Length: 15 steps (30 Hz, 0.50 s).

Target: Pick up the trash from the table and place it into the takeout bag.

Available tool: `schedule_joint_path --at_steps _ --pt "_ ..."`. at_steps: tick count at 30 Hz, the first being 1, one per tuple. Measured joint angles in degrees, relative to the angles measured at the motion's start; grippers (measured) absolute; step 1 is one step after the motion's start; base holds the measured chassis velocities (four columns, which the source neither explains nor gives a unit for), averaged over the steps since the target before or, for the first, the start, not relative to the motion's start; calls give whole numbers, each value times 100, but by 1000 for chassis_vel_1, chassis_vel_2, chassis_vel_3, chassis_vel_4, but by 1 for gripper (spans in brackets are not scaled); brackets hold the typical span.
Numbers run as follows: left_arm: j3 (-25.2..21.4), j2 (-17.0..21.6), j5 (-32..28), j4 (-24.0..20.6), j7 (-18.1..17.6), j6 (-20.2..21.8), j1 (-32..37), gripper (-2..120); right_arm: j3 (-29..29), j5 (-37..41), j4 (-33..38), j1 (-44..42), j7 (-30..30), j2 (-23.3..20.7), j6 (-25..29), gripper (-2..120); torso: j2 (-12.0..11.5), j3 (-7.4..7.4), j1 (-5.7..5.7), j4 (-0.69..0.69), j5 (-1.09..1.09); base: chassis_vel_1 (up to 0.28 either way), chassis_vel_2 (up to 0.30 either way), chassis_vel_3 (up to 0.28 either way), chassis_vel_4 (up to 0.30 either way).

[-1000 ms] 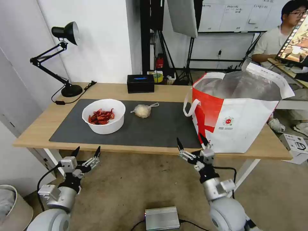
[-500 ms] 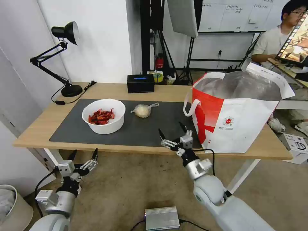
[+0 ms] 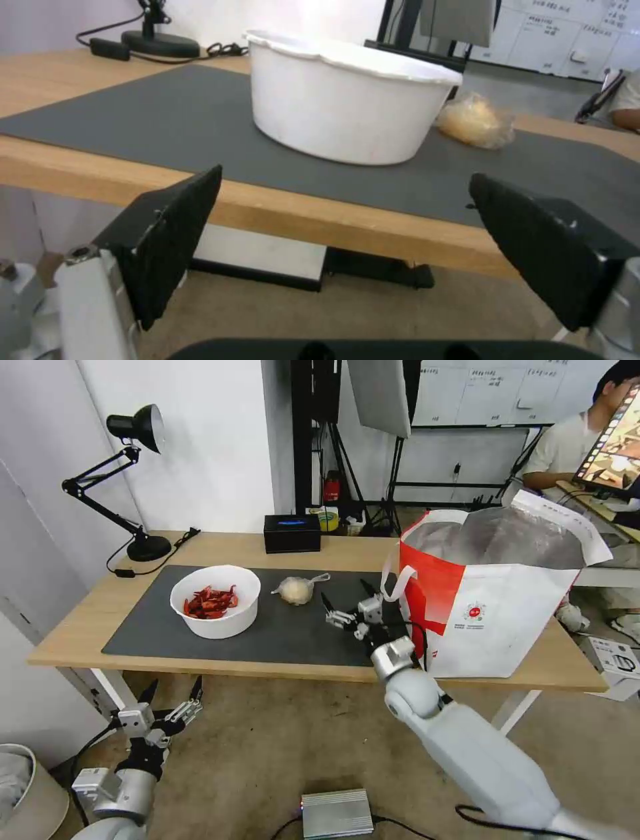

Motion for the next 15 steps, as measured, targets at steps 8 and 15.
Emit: schedule_joint_path --at_steps 8,15 --pt "0 -81 28 -63 -2 0 0 100 -237 209 -621 687 83 347 -170 100 0 -1 -1 1 -1 0 0 0 0" --pt "8 -144 74 -82 0 0 18 100 -372 400 -1272 1114 18 580 -239 100 0 0 -1 0 0 0 0 0 0"
